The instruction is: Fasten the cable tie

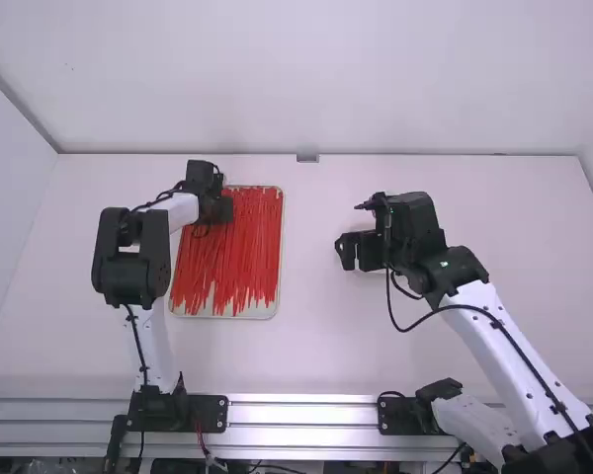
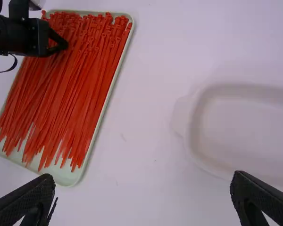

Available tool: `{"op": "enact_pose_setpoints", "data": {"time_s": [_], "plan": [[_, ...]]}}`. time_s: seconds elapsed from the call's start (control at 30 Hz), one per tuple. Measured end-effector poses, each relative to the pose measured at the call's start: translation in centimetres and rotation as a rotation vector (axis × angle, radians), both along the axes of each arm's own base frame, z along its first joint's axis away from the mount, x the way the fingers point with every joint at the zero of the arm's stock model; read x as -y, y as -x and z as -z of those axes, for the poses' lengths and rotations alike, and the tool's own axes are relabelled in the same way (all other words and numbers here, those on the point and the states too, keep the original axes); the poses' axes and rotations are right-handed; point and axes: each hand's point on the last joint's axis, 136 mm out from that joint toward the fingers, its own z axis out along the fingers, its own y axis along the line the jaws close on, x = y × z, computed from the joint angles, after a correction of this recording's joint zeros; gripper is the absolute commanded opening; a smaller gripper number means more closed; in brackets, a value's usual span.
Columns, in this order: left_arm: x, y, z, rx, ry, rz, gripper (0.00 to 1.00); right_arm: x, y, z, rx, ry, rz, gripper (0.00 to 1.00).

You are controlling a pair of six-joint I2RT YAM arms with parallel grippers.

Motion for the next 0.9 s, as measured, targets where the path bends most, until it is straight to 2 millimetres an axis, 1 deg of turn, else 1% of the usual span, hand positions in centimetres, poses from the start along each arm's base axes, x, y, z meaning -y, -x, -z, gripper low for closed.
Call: {"op": "enact_pose_setpoints", "data": {"time_s": [0.13, 0.27, 0.5, 0.57, 0.63, 0.7, 0.77, 0.9], "plan": [[0.0, 0.1, -0.3, -0.017, 0.000, 0.000, 0.06, 0.0, 0.0, 0.0, 0.000, 0.000, 0.000, 0.99], [0.0, -0.7, -1.5, -0.005, 0.000, 0.000, 0.06, 0.0, 0.0, 0.0, 0.000, 0.000, 0.000, 0.99], [0.0, -3.7, -5.4, 0.077, -0.001, 0.000, 0.04, 0.0, 0.0, 0.0, 0.001, 0.001, 0.000, 0.99], [0.0, -4.2, -6.2, 0.096, -0.001, 0.000, 0.04, 0.0, 0.0, 0.0, 0.001, 0.000, 0.001, 0.99], [-0.1, -5.0, -7.4, 0.119, -0.001, -0.001, 0.04, 0.0, 0.0, 0.0, 0.000, 0.000, 0.000, 0.99], [0.0, -5.4, -8.1, 0.133, 0.001, -0.004, 0.04, 0.0, 0.0, 0.0, 0.000, 0.000, 0.000, 0.99], [0.0, -6.1, -9.4, 0.160, 0.003, -0.007, 0.04, 0.0, 0.0, 0.0, 0.000, 0.000, 0.000, 0.99], [0.0, -7.0, -11.0, 0.195, 0.008, -0.012, 0.03, 0.0, 0.0, 0.0, 0.000, 0.000, 0.000, 0.99]]}}
